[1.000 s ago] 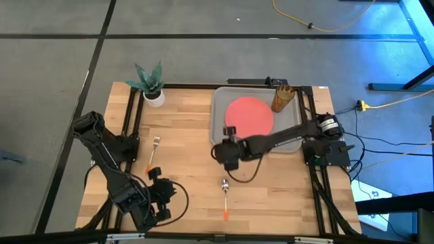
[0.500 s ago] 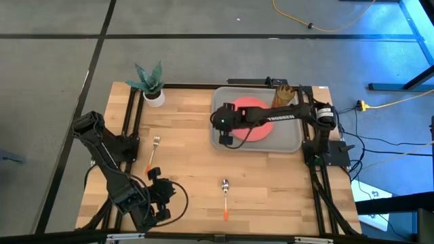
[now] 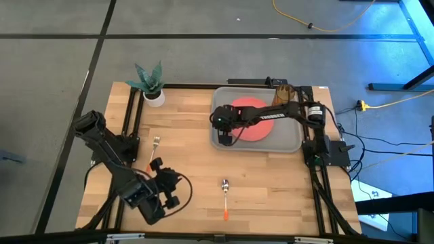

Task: Pick and place plate/cup/fork/spoon on tray
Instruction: Put the pink plate on the gray serving tray to the bottom left of the orange glass, then put the orange fork on the gray serving tray to the left of the pink plate

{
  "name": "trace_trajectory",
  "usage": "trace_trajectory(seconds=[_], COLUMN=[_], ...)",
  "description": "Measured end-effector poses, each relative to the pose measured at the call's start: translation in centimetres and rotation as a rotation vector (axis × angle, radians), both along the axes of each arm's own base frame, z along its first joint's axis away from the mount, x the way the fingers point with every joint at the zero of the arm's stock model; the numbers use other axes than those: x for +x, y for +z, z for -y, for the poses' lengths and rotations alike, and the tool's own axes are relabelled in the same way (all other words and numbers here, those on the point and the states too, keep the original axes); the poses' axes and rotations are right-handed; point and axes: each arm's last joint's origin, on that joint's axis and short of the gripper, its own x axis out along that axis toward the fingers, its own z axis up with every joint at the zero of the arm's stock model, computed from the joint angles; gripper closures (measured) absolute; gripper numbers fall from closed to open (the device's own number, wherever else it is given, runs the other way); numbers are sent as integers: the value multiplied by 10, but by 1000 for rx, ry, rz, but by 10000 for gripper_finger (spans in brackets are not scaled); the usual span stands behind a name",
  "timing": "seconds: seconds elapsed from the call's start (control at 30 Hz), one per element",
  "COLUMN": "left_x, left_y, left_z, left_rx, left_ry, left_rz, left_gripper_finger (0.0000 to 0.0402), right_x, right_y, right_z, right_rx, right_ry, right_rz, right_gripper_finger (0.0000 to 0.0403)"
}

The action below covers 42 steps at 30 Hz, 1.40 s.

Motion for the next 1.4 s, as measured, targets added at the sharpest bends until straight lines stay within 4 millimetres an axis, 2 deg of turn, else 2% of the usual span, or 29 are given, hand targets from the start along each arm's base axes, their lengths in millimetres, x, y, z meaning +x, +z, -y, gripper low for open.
trace_trajectory(seconds=[0.2, 0.63, 0.93, 1.03, 1.13, 1.23, 1.4], left_x=[2, 2, 1, 1, -1, -3, -9], left_y=[0, 0, -1, -1, -2, -3, -5], left_z=[-5, -5, -4, -5, -6, -8, -10], left_rx=[15, 34, 20, 22, 23, -16, -96], left_ry=[11, -8, -14, -15, -3, 52, 138], left_rz=[-15, -31, -47, -56, -69, -89, -142], left_gripper_finger=[357, 357, 357, 357, 357, 357, 357], right_x=[-4, -16, -13, -9, -2, 3, -1], right_y=[-7, -11, -11, -10, -1, 15, 47], right_z=[10, 10, 5, -6, -26, -51, -103], right_rx=[-37, -68, -28, 3, 49, 60, 52], right_ry=[-106, -195, -119, -35, 55, 129, 258], right_rz=[-42, -159, -145, -141, -116, -90, -52], right_gripper_finger=[400, 399, 398, 398, 398, 398, 398])
